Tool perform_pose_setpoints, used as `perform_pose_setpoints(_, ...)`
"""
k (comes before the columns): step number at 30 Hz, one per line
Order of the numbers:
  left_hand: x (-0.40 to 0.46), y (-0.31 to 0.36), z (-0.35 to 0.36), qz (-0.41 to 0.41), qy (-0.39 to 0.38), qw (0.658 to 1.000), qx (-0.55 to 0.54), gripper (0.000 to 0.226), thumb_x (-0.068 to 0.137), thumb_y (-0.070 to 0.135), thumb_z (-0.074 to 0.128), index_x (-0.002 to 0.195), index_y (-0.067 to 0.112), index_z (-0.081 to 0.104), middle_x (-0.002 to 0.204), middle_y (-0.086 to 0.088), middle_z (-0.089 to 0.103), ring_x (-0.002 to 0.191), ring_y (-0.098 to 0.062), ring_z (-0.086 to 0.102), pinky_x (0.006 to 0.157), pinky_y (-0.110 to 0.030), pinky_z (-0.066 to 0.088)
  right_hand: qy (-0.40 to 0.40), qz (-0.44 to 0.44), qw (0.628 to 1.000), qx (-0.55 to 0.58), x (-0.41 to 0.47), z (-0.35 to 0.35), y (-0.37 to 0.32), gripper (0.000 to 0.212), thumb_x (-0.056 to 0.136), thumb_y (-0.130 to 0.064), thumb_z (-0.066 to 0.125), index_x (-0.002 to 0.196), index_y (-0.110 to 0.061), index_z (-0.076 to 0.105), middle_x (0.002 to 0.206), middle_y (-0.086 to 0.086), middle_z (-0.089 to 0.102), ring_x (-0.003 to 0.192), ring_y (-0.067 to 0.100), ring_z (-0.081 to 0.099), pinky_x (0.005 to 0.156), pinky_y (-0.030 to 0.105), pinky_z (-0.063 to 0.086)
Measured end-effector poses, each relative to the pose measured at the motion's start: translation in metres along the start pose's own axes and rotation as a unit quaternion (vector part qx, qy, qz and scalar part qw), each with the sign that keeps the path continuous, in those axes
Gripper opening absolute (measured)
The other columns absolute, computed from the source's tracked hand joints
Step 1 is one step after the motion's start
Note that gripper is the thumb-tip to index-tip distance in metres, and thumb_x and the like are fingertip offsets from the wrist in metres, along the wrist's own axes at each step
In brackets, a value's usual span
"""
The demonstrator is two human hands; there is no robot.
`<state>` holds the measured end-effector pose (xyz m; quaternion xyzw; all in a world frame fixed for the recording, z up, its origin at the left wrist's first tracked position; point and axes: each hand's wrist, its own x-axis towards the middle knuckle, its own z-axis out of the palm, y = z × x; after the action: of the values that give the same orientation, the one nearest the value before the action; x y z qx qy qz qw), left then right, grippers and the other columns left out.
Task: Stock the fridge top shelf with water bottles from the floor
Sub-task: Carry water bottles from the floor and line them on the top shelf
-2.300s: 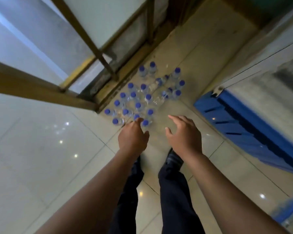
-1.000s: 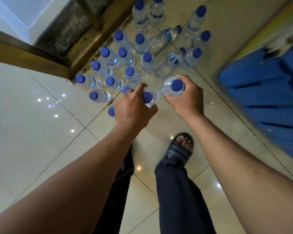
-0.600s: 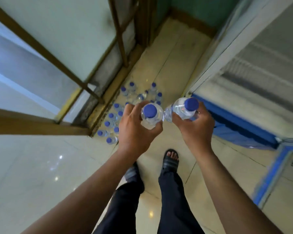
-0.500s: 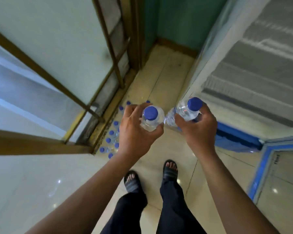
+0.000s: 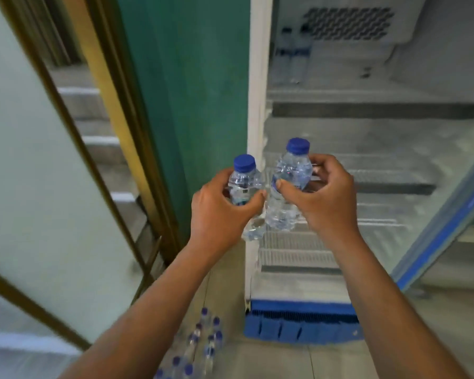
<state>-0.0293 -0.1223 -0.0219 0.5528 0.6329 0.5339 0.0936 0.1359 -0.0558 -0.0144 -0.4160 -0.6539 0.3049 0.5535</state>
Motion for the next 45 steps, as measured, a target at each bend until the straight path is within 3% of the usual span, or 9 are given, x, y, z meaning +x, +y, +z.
perform_pose_setpoints(5,0.056,0.051,0.018,0.037,-0.002,0.998,-0.05,0.053,0.075,0.045,0.08,0.119,0.026,0.057,0.09,0.017,0.071,0.079,0.004,0.068,0.077,-0.022,0.057,0.055,-0.051,0.997,-0.004,0.054,-0.035,-0.031,0.042,0.068,-0.03,0.088,0.104,-0.024,0.068,0.09,-0.013,0.074,0.08,0.002,0.07,0.067,0.018,0.057)
perform_pose_setpoints(11,0.141,0.102,0.059,0.07,-0.002,0.991,-0.111,0.07,0.063,0.064,0.078,0.12,0.03,0.057,0.099,0.011,0.073,0.086,-0.008,0.072,0.076,-0.032,0.061,0.093,-0.085,0.992,0.016,0.15,-0.076,-0.046,0.033,0.069,-0.03,0.088,0.098,-0.026,0.072,0.087,-0.01,0.075,0.077,0.006,0.073,0.064,0.023,0.058)
perform_pose_setpoints(16,0.224,0.139,0.1,0.072,0.006,0.99,-0.125,0.052,0.072,0.051,0.08,0.116,0.028,0.065,0.095,0.014,0.073,0.08,0.002,0.07,0.074,-0.026,0.059,0.114,-0.087,0.99,-0.022,0.253,-0.1,-0.046,0.035,0.066,-0.038,0.089,0.083,-0.04,0.058,0.079,-0.026,0.062,0.07,-0.012,0.062,0.056,0.004,0.046)
perform_pose_setpoints(20,0.292,0.142,0.135,0.072,-0.012,0.991,-0.113,0.034,0.079,0.046,0.076,0.107,0.03,0.065,0.089,0.019,0.069,0.079,0.008,0.065,0.067,-0.011,0.052,0.11,-0.064,0.992,-0.022,0.333,-0.106,-0.024,0.033,0.068,-0.033,0.089,0.077,-0.035,0.058,0.074,-0.023,0.061,0.061,-0.015,0.056,0.051,0.001,0.042)
perform_pose_setpoints(24,0.359,0.129,0.171,0.047,-0.004,0.992,-0.116,0.051,0.071,0.051,0.08,0.114,0.027,0.069,0.105,0.01,0.072,0.096,-0.007,0.067,0.085,-0.029,0.056,0.108,-0.057,0.992,-0.028,0.406,-0.101,0.015,0.031,0.067,-0.024,0.09,0.067,-0.033,0.06,0.072,-0.016,0.065,0.062,-0.007,0.057,0.058,0.015,0.048)
perform_pose_setpoints(28,0.414,0.115,0.208,0.041,-0.009,0.991,-0.128,0.037,0.076,0.036,0.083,0.108,0.022,0.073,0.103,0.007,0.073,0.096,-0.01,0.068,0.082,-0.022,0.054,0.076,-0.029,0.996,-0.034,0.466,-0.093,0.058,0.028,0.067,-0.03,0.09,0.081,-0.026,0.067,0.083,-0.009,0.069,0.074,0.007,0.065,0.073,0.027,0.055)
perform_pose_setpoints(31,0.443,0.103,0.239,0.03,-0.034,0.993,-0.113,0.029,0.08,0.028,0.081,0.106,0.021,0.07,0.102,0.006,0.07,0.094,-0.011,0.067,0.077,-0.017,0.052,0.062,-0.001,0.997,-0.052,0.5,-0.087,0.09,0.035,0.066,-0.034,0.09,0.091,-0.019,0.072,0.09,-0.004,0.072,0.08,0.014,0.067,0.072,0.027,0.053)
perform_pose_setpoints(40,0.485,0.088,0.319,-0.019,0.006,0.999,-0.034,0.06,0.088,0.029,0.072,0.141,0.015,0.051,0.131,-0.008,0.061,0.111,-0.021,0.061,0.087,-0.023,0.049,0.034,0.036,0.998,-0.047,0.545,-0.071,0.143,0.042,0.067,-0.026,0.091,0.102,-0.016,0.07,0.098,-0.001,0.068,0.085,0.014,0.064,0.073,0.022,0.048)
perform_pose_setpoints(45,0.49,0.085,0.331,-0.02,0.022,0.999,0.015,0.059,0.091,0.028,0.069,0.143,0.011,0.046,0.136,-0.012,0.056,0.118,-0.024,0.057,0.09,-0.024,0.044,0.03,0.04,0.997,-0.051,0.551,-0.065,0.162,0.048,0.067,-0.029,0.09,0.106,-0.012,0.069,0.104,0.002,0.071,0.088,0.016,0.066,0.078,0.027,0.054)
